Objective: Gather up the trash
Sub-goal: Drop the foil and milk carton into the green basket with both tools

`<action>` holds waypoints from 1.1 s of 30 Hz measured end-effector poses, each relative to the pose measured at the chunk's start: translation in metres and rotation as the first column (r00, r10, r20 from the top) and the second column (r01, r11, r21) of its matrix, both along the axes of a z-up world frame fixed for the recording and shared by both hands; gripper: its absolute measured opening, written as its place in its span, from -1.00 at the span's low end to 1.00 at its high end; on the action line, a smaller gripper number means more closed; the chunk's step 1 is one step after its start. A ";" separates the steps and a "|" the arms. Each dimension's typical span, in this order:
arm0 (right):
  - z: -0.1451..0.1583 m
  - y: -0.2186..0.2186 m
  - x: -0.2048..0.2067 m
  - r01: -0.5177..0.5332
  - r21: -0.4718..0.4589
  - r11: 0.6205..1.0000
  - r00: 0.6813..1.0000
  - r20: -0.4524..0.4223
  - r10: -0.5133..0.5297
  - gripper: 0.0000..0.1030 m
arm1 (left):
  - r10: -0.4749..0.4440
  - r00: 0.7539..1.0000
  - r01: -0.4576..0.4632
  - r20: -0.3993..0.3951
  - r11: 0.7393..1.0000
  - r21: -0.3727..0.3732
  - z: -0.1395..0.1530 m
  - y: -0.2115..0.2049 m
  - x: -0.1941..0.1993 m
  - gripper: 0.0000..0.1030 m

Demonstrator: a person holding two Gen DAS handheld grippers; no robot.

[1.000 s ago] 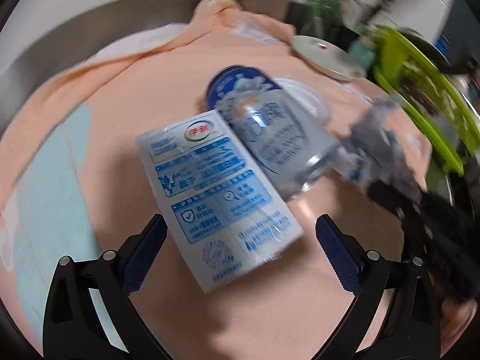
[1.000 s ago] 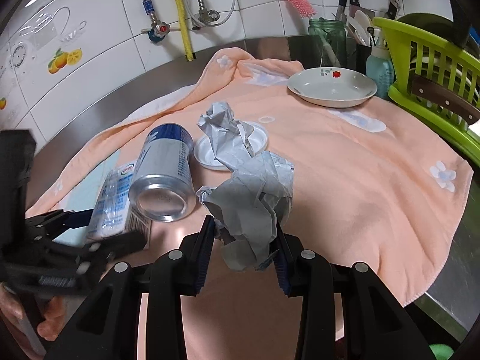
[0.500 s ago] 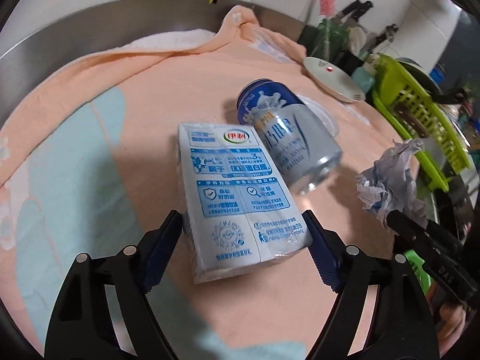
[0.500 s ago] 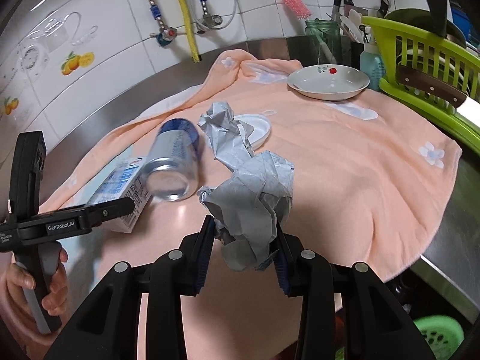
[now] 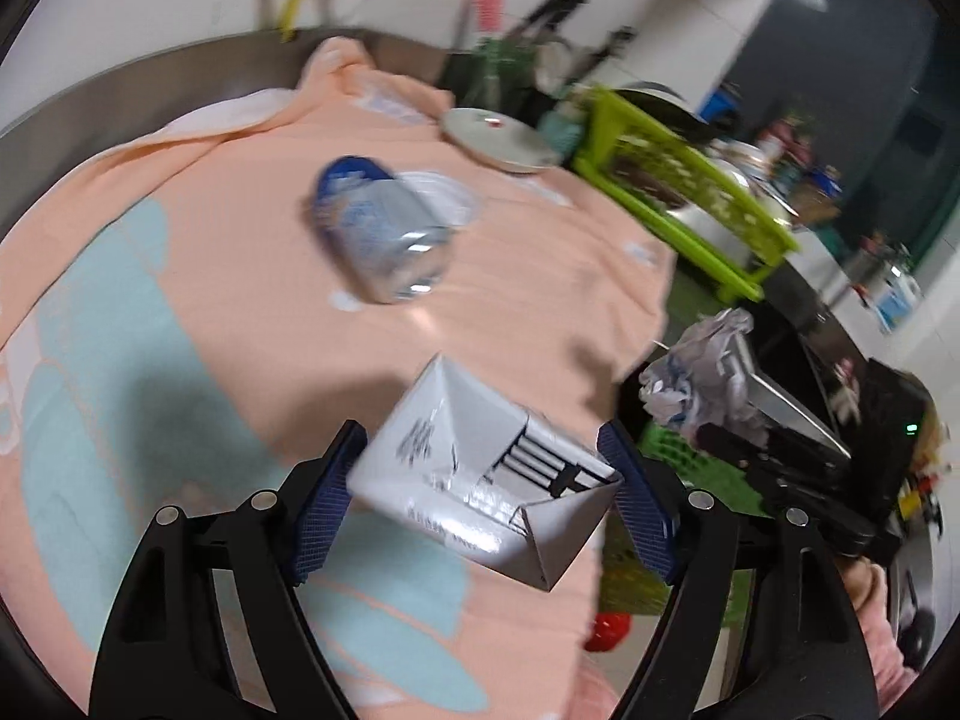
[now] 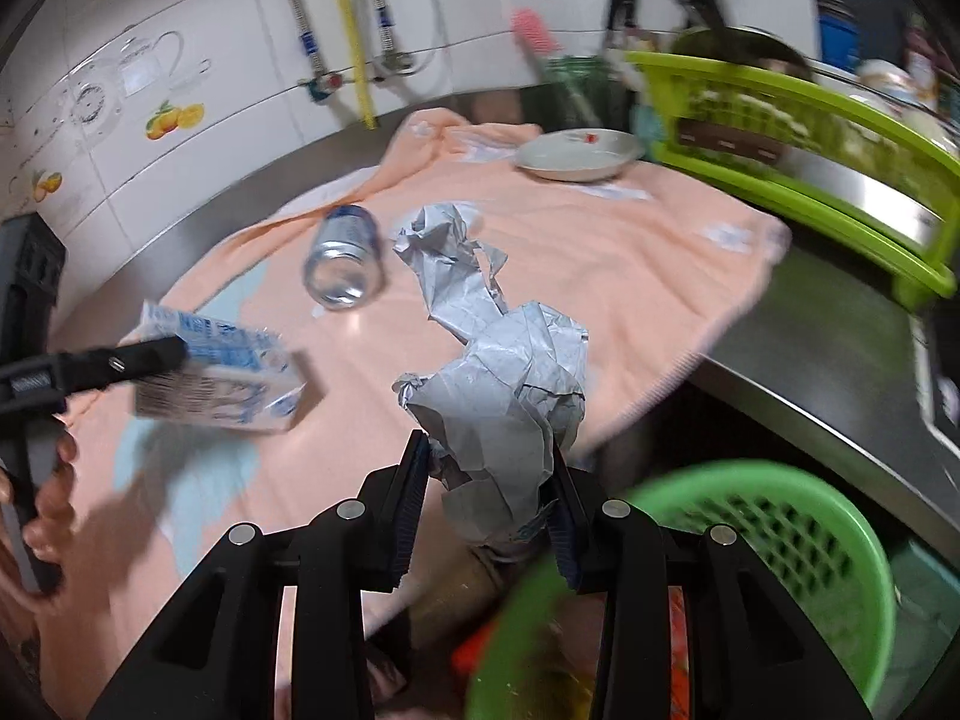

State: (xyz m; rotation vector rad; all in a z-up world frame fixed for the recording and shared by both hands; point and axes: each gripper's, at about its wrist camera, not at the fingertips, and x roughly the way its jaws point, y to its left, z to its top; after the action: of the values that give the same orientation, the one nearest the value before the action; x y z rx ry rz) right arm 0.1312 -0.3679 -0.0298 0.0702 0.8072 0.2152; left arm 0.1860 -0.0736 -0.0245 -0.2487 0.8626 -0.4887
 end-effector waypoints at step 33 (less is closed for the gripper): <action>-0.053 -0.165 -0.107 0.364 0.040 0.931 0.925 -0.131 -0.356 -0.14 | -0.463 0.870 0.452 -0.169 0.886 -0.099 -0.044 -0.251 -0.058 0.47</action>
State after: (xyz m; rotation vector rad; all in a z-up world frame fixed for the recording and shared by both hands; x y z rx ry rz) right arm 0.0237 -0.5329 -0.0826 0.2919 0.8935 -0.1138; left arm 0.1281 -0.3243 -0.0688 -0.1403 1.1005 -0.9477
